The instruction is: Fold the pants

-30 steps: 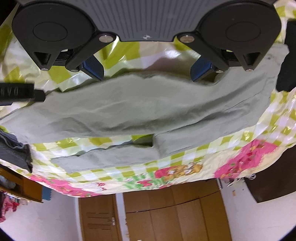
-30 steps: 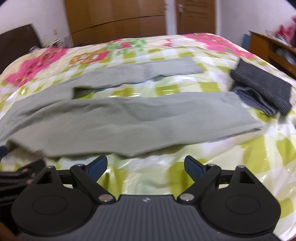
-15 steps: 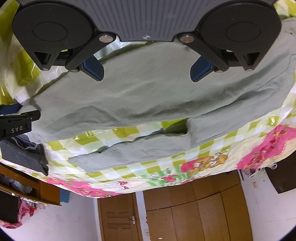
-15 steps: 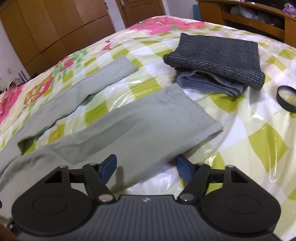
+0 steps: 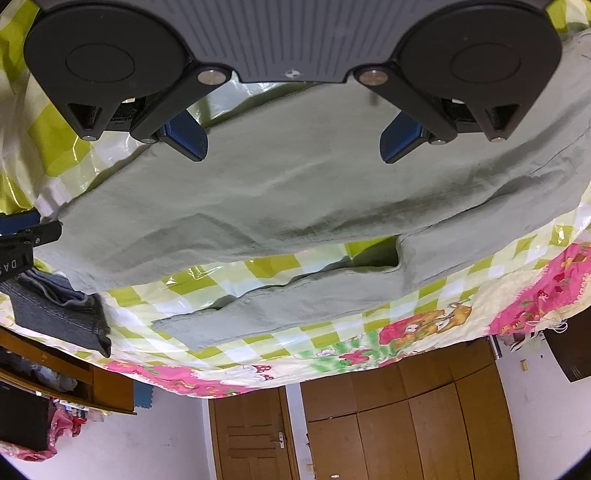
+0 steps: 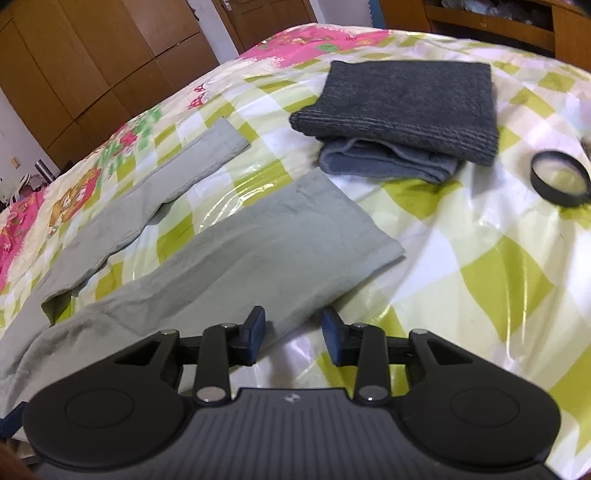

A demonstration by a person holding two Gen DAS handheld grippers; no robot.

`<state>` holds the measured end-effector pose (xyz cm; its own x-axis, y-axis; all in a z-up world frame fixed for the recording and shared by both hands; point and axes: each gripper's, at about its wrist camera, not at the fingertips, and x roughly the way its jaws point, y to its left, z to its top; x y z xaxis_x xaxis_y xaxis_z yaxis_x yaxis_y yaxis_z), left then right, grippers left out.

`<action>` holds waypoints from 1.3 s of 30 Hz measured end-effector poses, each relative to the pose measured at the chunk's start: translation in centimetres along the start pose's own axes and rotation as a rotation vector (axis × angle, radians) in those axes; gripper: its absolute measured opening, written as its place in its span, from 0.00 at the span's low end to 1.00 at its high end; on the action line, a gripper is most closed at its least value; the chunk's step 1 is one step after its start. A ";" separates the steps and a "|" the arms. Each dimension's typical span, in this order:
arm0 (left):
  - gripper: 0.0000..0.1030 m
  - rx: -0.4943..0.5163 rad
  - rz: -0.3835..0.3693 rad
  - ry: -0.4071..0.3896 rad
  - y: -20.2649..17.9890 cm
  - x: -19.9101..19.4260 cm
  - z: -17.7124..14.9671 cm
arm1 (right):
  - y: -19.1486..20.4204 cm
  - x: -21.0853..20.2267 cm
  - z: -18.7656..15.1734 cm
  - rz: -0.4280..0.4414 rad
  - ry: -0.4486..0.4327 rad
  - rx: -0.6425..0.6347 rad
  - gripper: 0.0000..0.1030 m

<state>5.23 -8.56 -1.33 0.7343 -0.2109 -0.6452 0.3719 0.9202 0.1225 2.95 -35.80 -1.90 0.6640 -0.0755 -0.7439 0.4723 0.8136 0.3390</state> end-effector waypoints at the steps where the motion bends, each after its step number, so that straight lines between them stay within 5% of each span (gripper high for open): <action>1: 1.00 0.004 -0.001 -0.002 -0.1 -0.1 -0.1 | -0.1 -0.1 -0.1 -0.001 0.002 0.002 0.34; 20: 1.00 0.034 -0.015 -0.037 -0.6 -0.2 -0.3 | 2.3 -0.6 -1.5 -0.080 -0.034 -0.176 0.44; 30: 1.00 0.048 -0.027 -0.030 -1.2 0.7 0.1 | 0.1 2.2 1.1 0.023 -0.009 0.042 0.47; 32: 1.00 0.049 -0.024 -0.029 -1.2 0.7 0.1 | -0.3 2.8 1.5 0.031 -0.012 0.075 0.40; 34: 1.00 0.048 -0.023 -0.028 -1.2 0.7 0.2 | -0.6 3.0 1.9 0.011 -0.015 0.098 0.11; 39: 1.00 0.050 -0.035 -0.030 -1.3 0.5 0.4 | -2.4 1.8 2.5 0.019 -0.029 0.155 0.01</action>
<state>5.32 -10.02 -1.53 0.7363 -0.2534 -0.6274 0.4253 0.8945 0.1379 4.43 -39.32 -2.64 0.6886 -0.0795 -0.7208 0.5421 0.7166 0.4388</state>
